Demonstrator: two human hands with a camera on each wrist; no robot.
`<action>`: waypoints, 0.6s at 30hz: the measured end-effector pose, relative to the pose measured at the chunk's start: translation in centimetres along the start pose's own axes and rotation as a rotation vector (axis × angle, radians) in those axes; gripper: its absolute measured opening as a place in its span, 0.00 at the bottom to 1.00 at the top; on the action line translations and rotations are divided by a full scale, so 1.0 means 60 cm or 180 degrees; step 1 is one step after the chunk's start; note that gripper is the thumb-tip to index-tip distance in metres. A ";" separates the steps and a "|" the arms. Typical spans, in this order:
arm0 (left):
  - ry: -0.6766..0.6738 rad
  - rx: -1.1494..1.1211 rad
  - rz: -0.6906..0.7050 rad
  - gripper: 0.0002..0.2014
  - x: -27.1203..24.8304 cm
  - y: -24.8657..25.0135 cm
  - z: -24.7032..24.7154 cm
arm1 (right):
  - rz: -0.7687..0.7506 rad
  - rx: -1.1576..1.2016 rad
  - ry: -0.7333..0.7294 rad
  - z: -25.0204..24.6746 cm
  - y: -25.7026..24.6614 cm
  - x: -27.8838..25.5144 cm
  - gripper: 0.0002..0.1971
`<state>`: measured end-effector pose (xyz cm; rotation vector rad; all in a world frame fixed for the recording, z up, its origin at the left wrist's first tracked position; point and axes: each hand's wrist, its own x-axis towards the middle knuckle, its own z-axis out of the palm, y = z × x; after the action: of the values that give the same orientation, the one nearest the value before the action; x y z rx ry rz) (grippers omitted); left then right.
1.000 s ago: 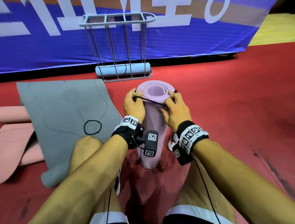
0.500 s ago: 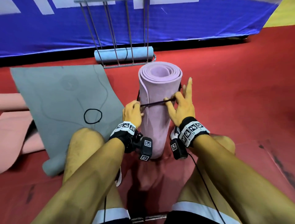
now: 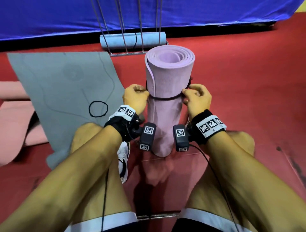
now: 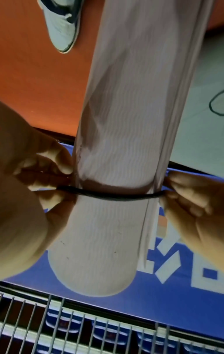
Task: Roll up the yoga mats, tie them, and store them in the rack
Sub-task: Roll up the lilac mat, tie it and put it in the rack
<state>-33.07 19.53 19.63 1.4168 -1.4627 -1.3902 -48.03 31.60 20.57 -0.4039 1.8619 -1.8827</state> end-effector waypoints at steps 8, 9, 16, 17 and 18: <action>-0.0141 -0.0351 -0.0446 0.17 0.048 0.001 -0.004 | 0.0969 0.0494 -0.0470 0.001 -0.012 0.020 0.12; -0.0144 -0.0409 -0.0418 0.20 0.048 -0.004 -0.002 | 0.0926 0.0465 -0.0482 -0.001 -0.011 0.020 0.12; -0.0202 -0.0810 -0.0731 0.10 0.031 -0.013 0.012 | 0.0609 0.0602 -0.0115 0.006 0.007 0.035 0.10; -0.0237 -0.0931 -0.0838 0.09 0.027 -0.012 0.014 | 0.0567 0.0579 -0.0114 0.003 0.009 0.035 0.11; -0.0245 -0.1035 -0.0895 0.09 0.022 -0.014 0.016 | 0.0530 0.0566 -0.0137 0.000 0.011 0.033 0.11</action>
<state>-34.03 18.64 18.36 1.4053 -1.0475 -1.7817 -49.62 30.61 19.69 -0.2209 1.6307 -1.8911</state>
